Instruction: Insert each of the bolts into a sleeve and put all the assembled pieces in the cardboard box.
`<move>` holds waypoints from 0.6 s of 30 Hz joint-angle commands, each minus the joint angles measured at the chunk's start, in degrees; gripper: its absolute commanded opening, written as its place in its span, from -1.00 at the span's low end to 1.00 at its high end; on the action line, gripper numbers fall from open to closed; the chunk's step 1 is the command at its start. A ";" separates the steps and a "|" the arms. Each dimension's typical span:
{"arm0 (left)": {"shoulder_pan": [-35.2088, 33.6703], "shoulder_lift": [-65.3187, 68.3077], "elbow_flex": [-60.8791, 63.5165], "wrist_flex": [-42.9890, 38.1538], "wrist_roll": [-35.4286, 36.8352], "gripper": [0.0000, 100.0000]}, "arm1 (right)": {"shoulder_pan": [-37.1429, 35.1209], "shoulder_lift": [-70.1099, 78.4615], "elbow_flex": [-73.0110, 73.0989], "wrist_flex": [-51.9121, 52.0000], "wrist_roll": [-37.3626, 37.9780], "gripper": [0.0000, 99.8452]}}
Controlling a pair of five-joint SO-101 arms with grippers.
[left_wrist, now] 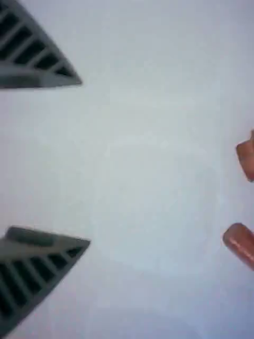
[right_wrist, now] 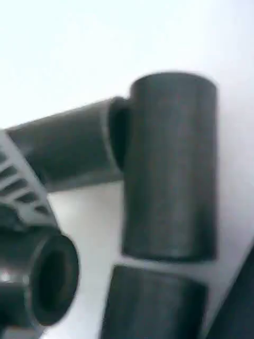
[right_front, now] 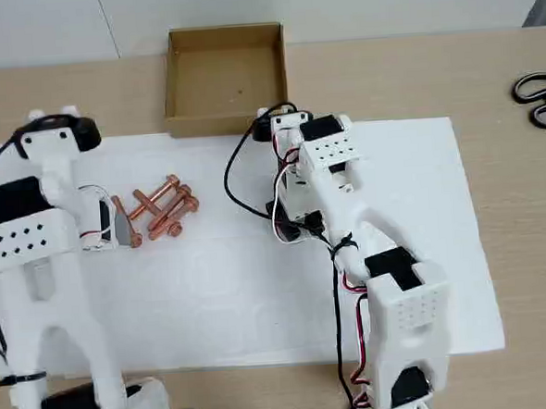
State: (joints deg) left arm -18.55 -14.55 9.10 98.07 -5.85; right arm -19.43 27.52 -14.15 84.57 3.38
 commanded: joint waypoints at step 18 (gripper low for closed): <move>11.60 41.14 -40.04 2.29 -15.74 -0.64 | 2.77 -8.13 -3.43 5.32 2.37 -0.99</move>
State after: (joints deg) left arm -7.82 24.66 -24.84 99.03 -20.18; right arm -16.97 23.91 -15.21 89.49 5.14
